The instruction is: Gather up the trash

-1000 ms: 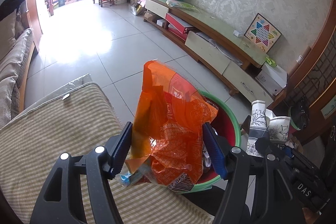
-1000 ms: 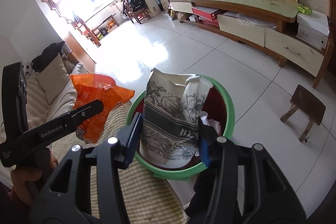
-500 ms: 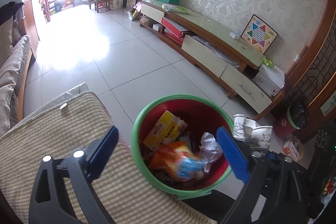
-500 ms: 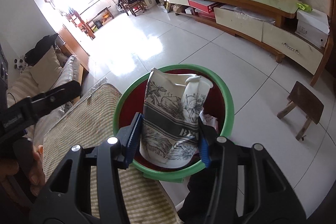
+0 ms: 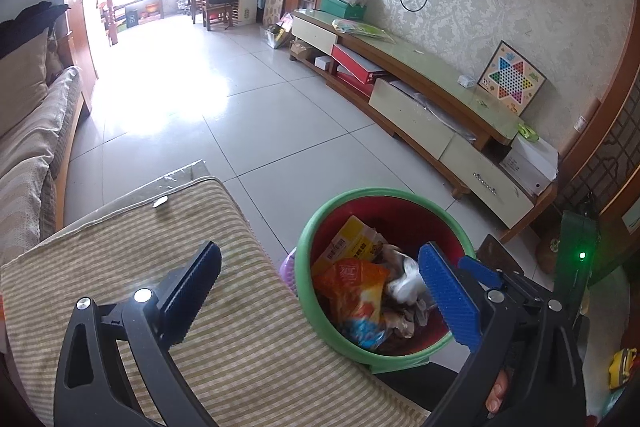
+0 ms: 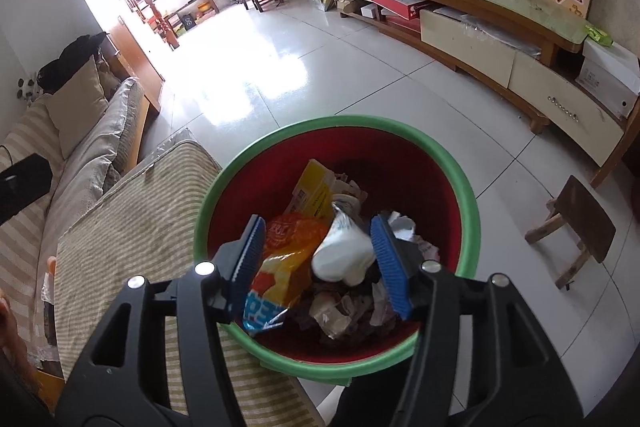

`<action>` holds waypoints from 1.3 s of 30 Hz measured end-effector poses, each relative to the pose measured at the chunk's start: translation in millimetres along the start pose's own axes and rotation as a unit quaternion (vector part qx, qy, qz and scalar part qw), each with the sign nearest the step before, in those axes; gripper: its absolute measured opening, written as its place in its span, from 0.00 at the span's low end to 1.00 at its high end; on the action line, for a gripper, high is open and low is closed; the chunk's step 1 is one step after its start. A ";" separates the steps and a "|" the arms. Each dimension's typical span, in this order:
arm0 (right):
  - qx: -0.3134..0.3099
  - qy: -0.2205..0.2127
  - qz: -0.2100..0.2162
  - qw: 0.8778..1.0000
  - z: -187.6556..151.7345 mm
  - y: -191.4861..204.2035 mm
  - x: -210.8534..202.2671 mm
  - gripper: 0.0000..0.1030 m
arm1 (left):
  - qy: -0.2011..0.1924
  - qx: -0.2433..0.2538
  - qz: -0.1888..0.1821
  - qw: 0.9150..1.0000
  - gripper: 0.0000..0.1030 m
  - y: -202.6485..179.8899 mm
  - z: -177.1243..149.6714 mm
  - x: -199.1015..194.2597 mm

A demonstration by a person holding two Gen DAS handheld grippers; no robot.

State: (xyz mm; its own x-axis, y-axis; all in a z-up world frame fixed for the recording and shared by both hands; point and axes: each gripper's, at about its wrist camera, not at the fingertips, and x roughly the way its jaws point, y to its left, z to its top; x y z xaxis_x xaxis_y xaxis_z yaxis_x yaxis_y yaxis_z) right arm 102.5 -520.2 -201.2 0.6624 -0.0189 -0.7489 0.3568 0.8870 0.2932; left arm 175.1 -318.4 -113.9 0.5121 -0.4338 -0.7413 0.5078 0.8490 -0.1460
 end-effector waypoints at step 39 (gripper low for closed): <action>-0.123 -0.326 0.000 0.937 -39.9 166.0 -229.2 0.95 | -0.302 -0.067 0.154 0.938 0.92 61.6 -29.0 -287.5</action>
State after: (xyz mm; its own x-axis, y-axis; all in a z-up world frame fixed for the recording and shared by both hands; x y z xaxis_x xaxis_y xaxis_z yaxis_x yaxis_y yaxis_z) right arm -16.5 -350.3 -4.7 0.9526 -0.2268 -0.2030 0.2483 0.9647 0.0875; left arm 39.1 -132.6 71.2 0.9401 -0.2198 -0.2605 0.2008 0.9747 -0.0979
